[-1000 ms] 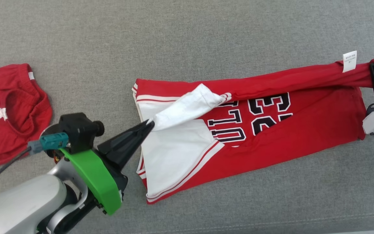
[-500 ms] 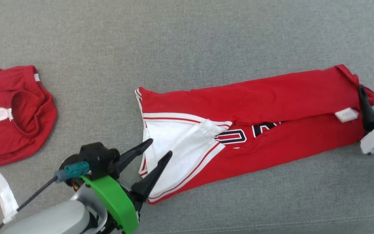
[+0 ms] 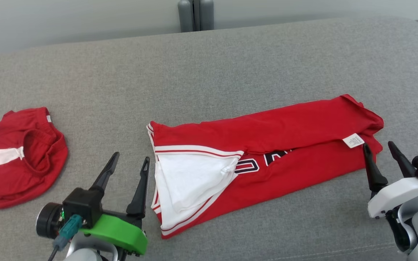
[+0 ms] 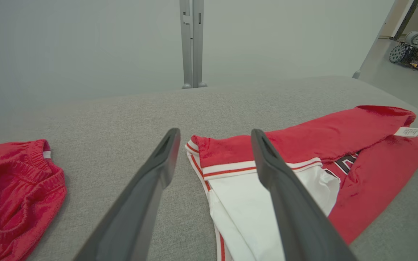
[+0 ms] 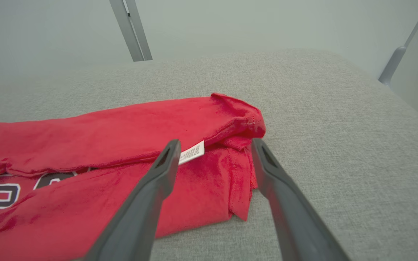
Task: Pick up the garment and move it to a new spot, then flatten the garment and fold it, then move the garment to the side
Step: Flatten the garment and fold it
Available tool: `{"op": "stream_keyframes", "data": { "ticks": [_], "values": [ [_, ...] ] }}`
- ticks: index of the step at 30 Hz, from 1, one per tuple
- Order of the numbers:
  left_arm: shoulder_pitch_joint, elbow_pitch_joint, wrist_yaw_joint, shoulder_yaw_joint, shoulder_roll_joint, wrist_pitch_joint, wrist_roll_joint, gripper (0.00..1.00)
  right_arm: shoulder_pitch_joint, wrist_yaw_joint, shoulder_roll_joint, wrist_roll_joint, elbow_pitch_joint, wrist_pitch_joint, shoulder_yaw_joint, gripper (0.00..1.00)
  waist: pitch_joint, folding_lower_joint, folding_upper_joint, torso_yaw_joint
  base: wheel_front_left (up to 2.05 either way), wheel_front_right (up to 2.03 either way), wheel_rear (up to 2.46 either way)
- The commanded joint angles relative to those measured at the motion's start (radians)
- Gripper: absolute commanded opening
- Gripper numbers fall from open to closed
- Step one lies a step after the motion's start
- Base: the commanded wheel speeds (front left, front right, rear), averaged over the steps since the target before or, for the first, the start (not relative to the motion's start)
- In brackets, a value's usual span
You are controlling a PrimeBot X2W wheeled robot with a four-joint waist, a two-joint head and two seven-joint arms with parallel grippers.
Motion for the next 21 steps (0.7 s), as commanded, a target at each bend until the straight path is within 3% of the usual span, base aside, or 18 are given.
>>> {"op": "stream_keyframes", "data": {
  "ticks": [1, 10, 17, 21],
  "values": [
    [0.052, 0.007, 0.010, 0.047, -0.021, -0.002, 0.037, 1.00, 0.016, -0.002, 0.010, -0.018, 0.002, -0.008, 0.001, 1.00, -0.053, 0.0001, 0.0000, -0.023, 0.00, 0.00, 0.00],
    [0.345, 0.033, -0.033, 0.369, -0.231, -0.002, 0.303, 1.00, 0.100, -0.002, 0.097, -0.082, -0.102, -0.008, -0.012, 1.00, -0.142, 0.0001, 0.0000, -0.020, 0.00, 0.00, 0.00],
    [0.454, 0.030, -0.153, 0.552, -0.385, -0.002, 0.453, 1.00, 0.157, -0.002, 0.126, -0.066, -0.158, -0.008, -0.029, 1.00, -0.167, 0.0001, 0.0000, 0.011, 0.00, 0.00, 0.00],
    [0.491, 0.025, -0.237, 0.606, -0.449, -0.002, 0.534, 1.00, 0.182, -0.002, 0.138, -0.080, -0.171, -0.008, -0.053, 1.00, -0.174, 0.0001, 0.0000, 0.032, 0.00, 0.00, 0.00]
  ]
}}
